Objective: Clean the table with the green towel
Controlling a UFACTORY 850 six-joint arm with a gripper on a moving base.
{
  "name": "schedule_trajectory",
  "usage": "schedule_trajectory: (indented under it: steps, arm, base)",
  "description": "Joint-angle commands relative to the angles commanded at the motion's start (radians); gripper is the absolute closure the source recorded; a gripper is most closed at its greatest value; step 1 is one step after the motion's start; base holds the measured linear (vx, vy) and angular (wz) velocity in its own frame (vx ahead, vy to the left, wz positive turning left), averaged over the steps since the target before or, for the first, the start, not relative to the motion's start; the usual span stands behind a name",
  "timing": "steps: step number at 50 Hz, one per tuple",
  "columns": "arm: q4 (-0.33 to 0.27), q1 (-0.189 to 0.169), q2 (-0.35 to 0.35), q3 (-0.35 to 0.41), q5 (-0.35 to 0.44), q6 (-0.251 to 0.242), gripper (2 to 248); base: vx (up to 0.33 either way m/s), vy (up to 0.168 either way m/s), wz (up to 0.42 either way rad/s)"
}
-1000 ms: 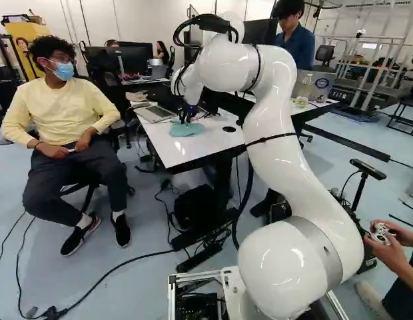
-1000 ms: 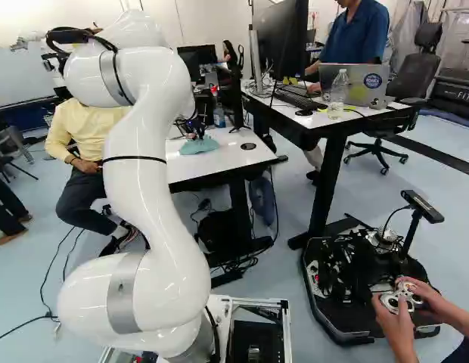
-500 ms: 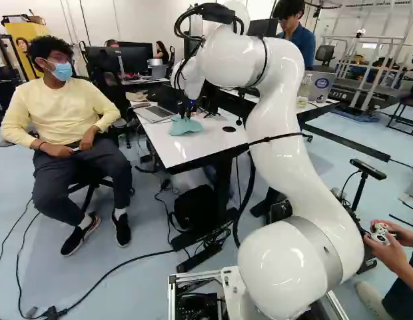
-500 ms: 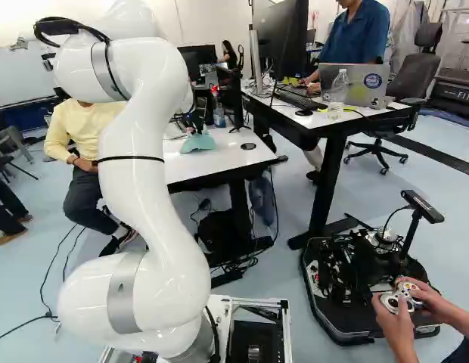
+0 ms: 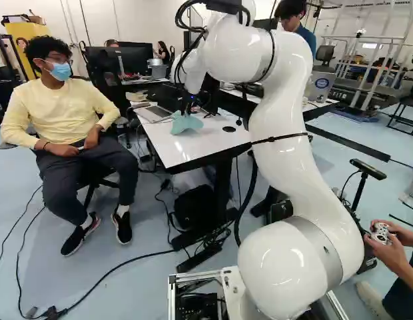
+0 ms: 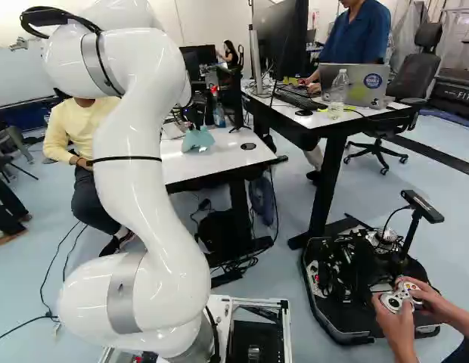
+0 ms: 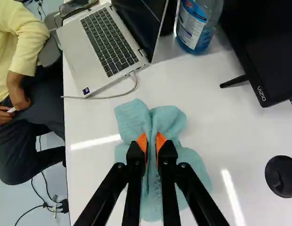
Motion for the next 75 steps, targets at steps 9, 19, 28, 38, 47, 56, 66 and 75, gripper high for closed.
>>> schedule_trajectory:
  steps: [9, 19, 28, 38, 47, 56, 66, 75]
  arm:
    - [0.0, 0.0, 0.018, 0.002, -0.018, 0.0, 206]
    - [0.0, 0.0, 0.038, 0.004, -0.035, 0.0, 206]
    - [0.0, 0.0, 0.055, 0.004, -0.053, 0.0, 206]
    - [0.0, 0.0, 0.074, 0.005, -0.073, 0.0, 206]
    - [0.0, 0.0, 0.091, 0.004, -0.094, 0.0, 206]
    - [0.0, 0.0, 0.108, 0.004, -0.123, 0.0, 206]
    - [0.0, 0.0, 0.126, 0.002, -0.158, 0.0, 206]
    - [0.0, 0.0, 0.142, 0.001, -0.19, 0.0, 206]
  base:
    - [0.0, 0.0, 0.0]
    - [0.0, 0.0, 0.0]
    - [0.0, 0.0, 0.0]
    - [0.0, 0.0, 0.0]
    - [0.0, 0.0, 0.0]
    - [0.0, 0.0, 0.0]
    - [0.0, 0.0, 0.0]
    - [0.0, 0.0, 0.0]
